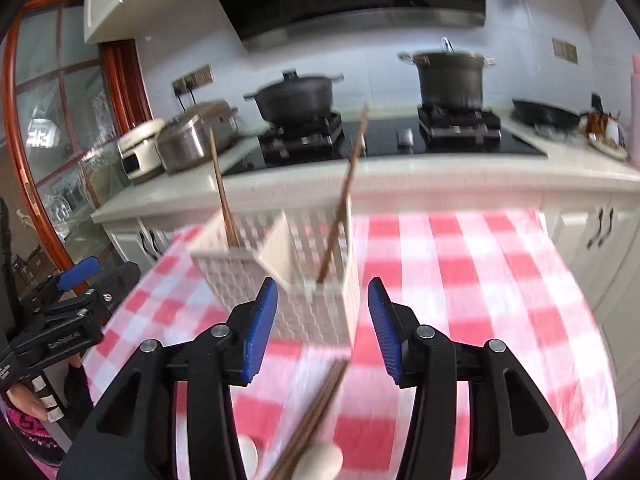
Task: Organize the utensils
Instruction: 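Lower the chopsticks into the caddy and open both tools, then close the right tool on another wooden chopstick while the left tool grasps one too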
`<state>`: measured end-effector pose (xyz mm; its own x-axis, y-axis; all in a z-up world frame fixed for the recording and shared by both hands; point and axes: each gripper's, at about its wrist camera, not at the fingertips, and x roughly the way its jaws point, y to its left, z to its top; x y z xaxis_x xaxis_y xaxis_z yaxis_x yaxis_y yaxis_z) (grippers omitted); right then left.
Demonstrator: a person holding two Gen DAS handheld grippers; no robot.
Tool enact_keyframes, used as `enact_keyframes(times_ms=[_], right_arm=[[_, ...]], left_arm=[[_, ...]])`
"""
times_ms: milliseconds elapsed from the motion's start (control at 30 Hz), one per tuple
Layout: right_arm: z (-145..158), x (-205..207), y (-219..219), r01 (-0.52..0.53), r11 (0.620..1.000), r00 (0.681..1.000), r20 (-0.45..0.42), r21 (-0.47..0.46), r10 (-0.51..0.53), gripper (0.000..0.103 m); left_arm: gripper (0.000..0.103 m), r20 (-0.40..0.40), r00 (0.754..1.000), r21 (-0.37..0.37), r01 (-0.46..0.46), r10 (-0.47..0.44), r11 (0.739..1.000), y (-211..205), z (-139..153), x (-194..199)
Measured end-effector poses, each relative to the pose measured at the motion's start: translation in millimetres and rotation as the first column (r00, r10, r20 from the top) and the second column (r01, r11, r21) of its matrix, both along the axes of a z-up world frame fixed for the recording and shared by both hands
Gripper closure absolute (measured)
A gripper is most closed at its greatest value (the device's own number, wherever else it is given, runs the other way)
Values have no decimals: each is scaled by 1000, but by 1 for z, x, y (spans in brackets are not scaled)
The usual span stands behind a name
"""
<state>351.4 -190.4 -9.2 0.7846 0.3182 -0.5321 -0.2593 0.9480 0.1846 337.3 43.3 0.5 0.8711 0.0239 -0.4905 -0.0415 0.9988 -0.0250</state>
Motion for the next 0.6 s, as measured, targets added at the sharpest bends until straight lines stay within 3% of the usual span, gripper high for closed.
enact_keyframes(times_ms=[267, 433, 600], right_arm=[[-60, -18, 2, 45, 999, 991, -126, -8, -46, 59], [-93, -17, 7, 66, 997, 972, -225, -43, -74, 77], [-105, -16, 16, 61, 996, 964, -257, -58, -74, 83]], left_arm=[[5, -97, 995, -20, -27, 25, 999, 3, -51, -23], [5, -147, 988, -12, -46, 44, 999, 4, -75, -29], [5, -172, 983, -4, -61, 60, 998, 5, -90, -31]])
